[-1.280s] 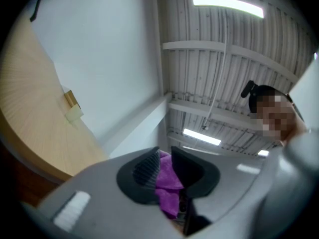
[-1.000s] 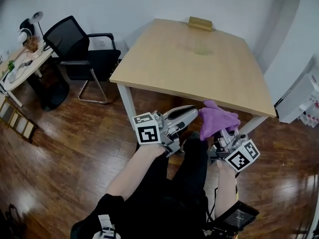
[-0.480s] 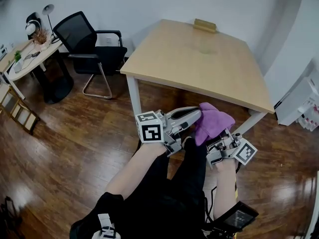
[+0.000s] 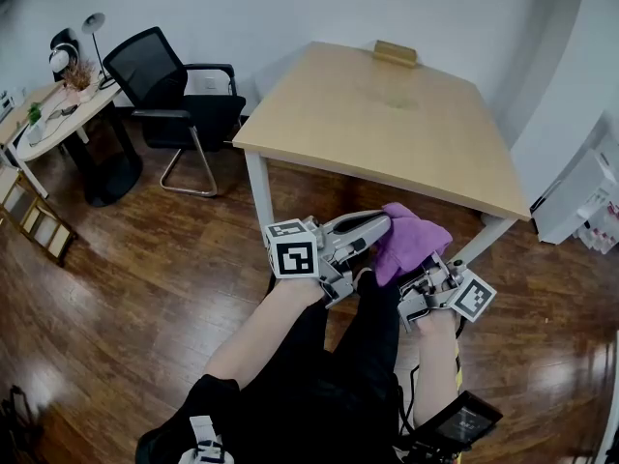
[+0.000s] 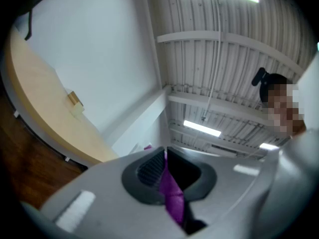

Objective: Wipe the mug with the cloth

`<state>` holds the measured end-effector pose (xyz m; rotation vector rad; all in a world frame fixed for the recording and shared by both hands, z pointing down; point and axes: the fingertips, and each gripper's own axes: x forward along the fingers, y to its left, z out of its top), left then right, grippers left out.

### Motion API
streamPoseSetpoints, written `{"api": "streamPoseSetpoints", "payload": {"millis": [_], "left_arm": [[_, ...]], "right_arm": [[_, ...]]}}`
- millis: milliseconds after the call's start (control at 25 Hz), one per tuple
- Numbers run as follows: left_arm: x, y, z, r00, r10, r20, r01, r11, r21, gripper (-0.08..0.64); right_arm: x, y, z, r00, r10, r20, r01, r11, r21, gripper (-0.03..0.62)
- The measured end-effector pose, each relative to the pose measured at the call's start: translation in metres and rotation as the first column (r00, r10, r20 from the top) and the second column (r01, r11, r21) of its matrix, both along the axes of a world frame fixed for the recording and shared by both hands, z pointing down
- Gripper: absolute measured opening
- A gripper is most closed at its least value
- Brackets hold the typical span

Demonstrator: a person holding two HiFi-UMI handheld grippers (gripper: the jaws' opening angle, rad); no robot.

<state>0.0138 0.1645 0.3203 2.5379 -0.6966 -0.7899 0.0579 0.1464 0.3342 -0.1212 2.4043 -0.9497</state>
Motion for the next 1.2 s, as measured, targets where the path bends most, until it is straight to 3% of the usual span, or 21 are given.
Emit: {"api": "streamPoseSetpoints", "payload": {"millis": [160,280,1200], "left_arm": [[0.000,-0.010,0.011,0.995,0.017,-0.097,-0.028,0.993,-0.116,0.002],[0.002,-0.012,0.012,0.991,0.028,-0.133,-0.045,0.990,-0.132,0.000],[0.011,-0.010,0.009,0.992,0.053,-0.111,-0.067,0.990,-0.123,0.000]], "right_arm": [[0.004,0.000,0.002,0.999,0.020,-0.026,-0.019,0.999,0.029,0.035],[0.005,0.002,0.000,0.999,0.030,-0.040,-0.027,0.998,0.056,0.035],[0.004,0.011,-0.009,0.997,0.051,-0.061,-0.042,0.989,0.139,0.035]]}}
